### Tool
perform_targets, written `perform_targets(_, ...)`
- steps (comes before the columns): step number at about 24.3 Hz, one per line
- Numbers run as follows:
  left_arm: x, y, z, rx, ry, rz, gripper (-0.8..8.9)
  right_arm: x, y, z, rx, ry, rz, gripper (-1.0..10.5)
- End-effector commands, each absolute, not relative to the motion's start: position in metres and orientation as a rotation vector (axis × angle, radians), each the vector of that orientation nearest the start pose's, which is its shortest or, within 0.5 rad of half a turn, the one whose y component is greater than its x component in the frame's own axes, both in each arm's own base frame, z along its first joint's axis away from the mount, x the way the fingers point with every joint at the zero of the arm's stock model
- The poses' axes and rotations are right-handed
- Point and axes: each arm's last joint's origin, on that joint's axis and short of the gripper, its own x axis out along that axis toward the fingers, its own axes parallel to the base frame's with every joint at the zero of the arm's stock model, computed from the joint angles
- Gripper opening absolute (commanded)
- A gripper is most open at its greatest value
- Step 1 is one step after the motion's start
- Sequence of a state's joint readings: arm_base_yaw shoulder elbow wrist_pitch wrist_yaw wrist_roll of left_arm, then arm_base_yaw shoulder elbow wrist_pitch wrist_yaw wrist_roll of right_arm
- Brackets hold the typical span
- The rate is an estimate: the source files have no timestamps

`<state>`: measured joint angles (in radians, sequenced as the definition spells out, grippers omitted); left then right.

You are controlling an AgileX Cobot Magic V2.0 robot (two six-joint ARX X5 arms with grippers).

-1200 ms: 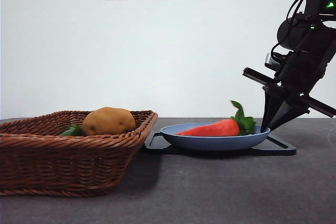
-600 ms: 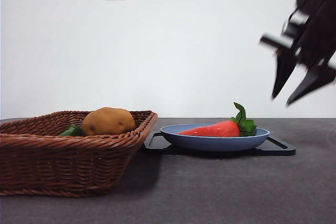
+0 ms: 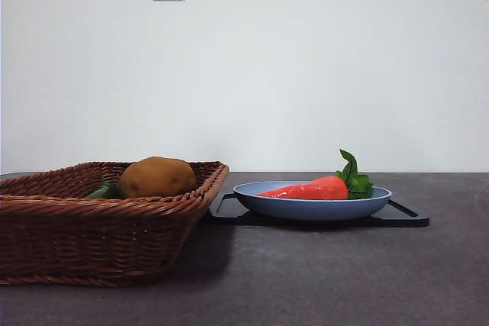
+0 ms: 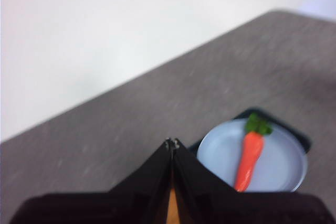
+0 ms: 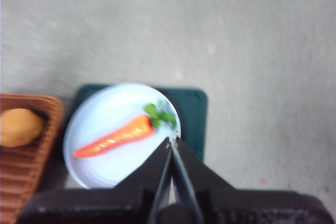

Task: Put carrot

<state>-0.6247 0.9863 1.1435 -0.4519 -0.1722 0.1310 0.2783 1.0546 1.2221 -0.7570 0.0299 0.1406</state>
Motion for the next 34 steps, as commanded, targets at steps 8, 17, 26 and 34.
perform_targets(8,0.168,-0.060,0.360,0.160,0.324,-0.318,0.06,0.115,0.055,0.329,0.008,0.254,0.264,0.0)
perform_targets(17,0.120,-0.042,0.332,0.008,0.234,-0.291,0.08,0.095,0.046,0.287,0.044,0.114,0.285,0.0)
perform_targets(26,0.122,-0.042,0.330,0.016,0.248,-0.292,0.08,0.096,0.044,0.287,0.041,0.110,0.204,0.0)
perform_targets(34,0.114,-0.038,0.330,0.044,0.242,-0.274,0.08,0.096,0.043,0.287,0.038,0.108,0.159,0.0)
